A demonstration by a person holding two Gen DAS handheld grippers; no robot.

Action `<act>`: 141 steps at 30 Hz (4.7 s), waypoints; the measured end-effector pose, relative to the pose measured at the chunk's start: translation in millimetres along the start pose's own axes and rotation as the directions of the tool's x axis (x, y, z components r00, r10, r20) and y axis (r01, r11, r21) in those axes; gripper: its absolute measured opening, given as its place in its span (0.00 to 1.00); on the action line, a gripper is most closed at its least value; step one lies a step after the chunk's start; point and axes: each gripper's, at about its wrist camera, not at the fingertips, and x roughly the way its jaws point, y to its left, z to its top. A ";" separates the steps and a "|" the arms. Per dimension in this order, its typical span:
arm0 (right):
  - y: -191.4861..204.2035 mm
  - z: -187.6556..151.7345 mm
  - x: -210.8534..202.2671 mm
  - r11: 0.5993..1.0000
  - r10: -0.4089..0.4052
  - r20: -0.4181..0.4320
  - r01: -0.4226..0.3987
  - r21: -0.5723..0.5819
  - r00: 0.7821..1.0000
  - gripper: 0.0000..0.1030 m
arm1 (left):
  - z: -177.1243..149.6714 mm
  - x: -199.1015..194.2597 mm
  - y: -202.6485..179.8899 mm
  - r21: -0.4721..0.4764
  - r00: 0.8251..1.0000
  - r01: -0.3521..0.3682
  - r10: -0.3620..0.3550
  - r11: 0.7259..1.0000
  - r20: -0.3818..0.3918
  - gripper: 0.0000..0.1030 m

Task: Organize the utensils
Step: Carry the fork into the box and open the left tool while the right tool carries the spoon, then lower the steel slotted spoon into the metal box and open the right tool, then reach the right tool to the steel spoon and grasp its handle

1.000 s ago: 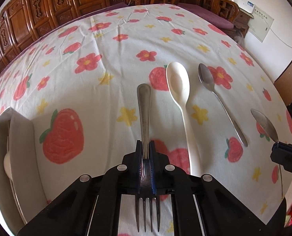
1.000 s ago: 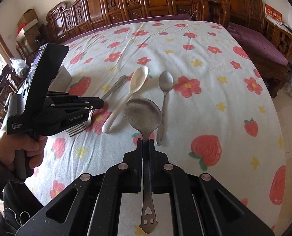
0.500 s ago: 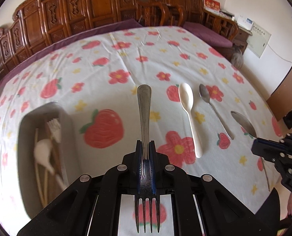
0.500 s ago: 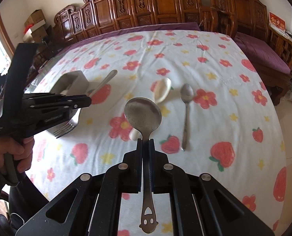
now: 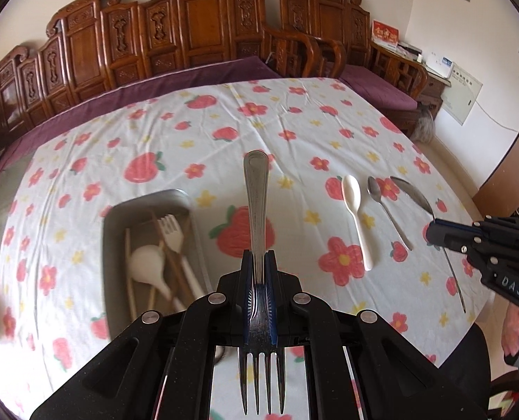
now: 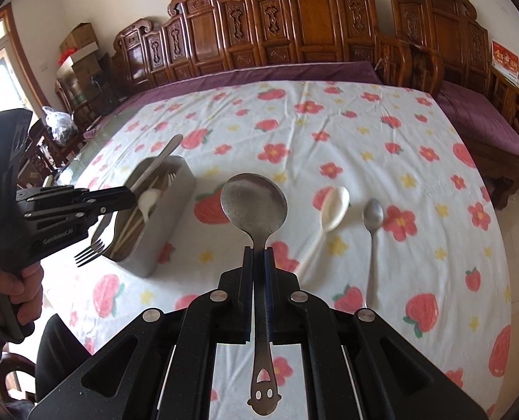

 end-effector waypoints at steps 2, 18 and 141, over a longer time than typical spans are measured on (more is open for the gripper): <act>6.5 5.3 -0.8 1.000 0.006 0.005 -0.006 -0.007 1.000 0.07 | -0.5 -5.8 9.8 -0.009 1.000 -0.002 0.002 1.000 0.002 0.06; 64.6 23.8 23.3 0.995 0.070 -0.029 -0.072 -0.076 0.997 0.07 | -18.9 21.4 78.1 -0.111 0.997 -0.048 0.042 0.993 -0.060 0.06; -65.9 -25.8 25.3 0.989 -0.125 -0.071 0.130 0.070 0.990 0.38 | -17.4 10.5 2.6 -0.014 1.000 0.013 -0.013 1.000 -0.001 0.92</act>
